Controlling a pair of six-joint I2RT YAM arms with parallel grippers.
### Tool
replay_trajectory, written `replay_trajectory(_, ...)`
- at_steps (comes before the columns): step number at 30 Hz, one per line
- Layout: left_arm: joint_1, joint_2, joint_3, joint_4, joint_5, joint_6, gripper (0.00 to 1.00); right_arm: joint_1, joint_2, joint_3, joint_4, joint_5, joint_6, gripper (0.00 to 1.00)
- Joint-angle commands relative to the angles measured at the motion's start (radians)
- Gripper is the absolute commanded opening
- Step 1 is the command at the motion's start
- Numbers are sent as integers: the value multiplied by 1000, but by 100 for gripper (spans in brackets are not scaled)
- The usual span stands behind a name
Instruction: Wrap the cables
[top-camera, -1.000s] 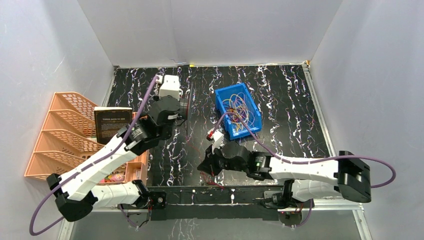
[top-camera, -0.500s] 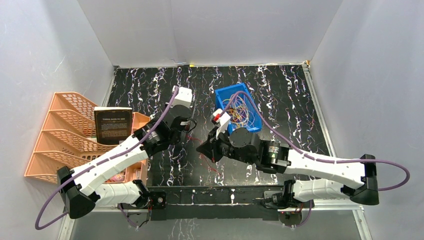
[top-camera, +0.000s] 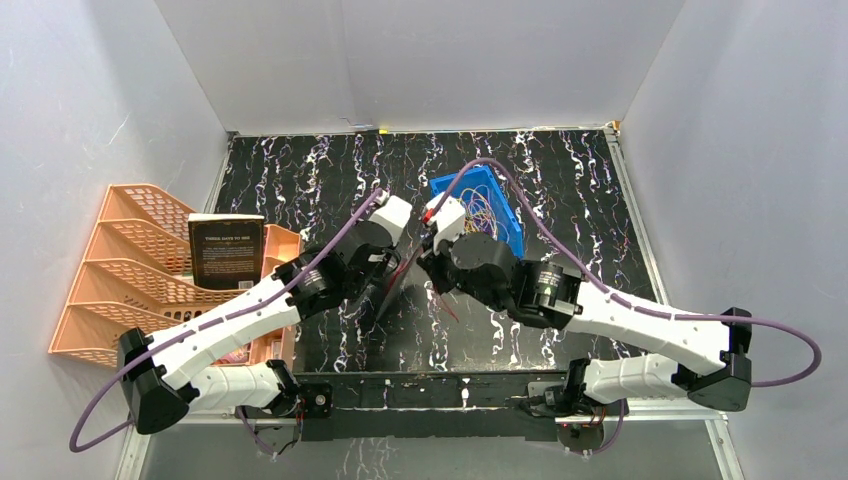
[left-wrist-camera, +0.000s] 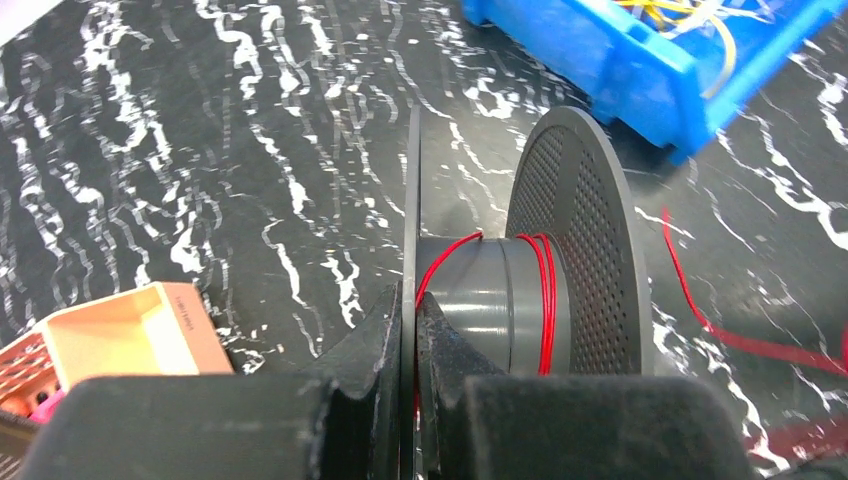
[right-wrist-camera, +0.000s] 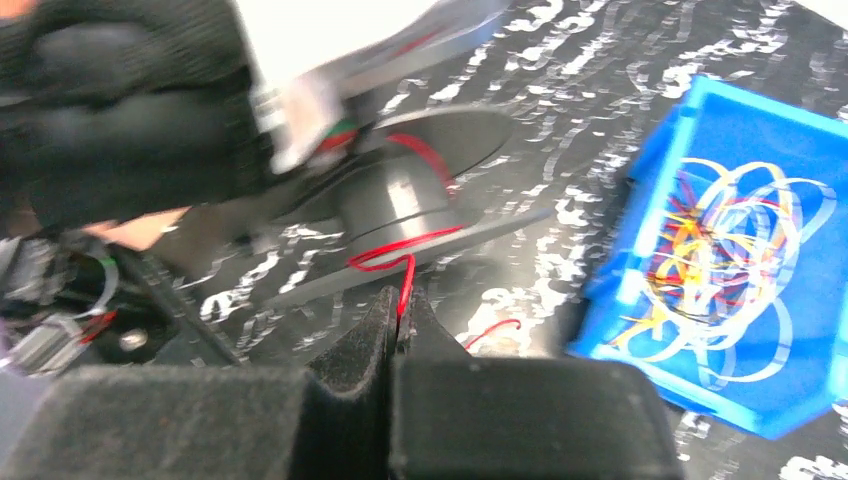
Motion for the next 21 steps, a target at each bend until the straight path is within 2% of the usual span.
replay_trajectory(1,-18,-36,15,-12,153,38,0,-115,-12,60,-43,0,-97,0)
replay_trajectory(9,-21,-111,27,-77,344,50,0,-293,-21,-6,-78,-132,-128,0)
replay_trajectory(16,-20,-195,73,-131,421,31,0,-391,-44,-157,-35,-185,-57,0)
replay_trajectory(21,-20,-244,110,-159,444,12,0,-443,-65,-289,60,-297,14,0)
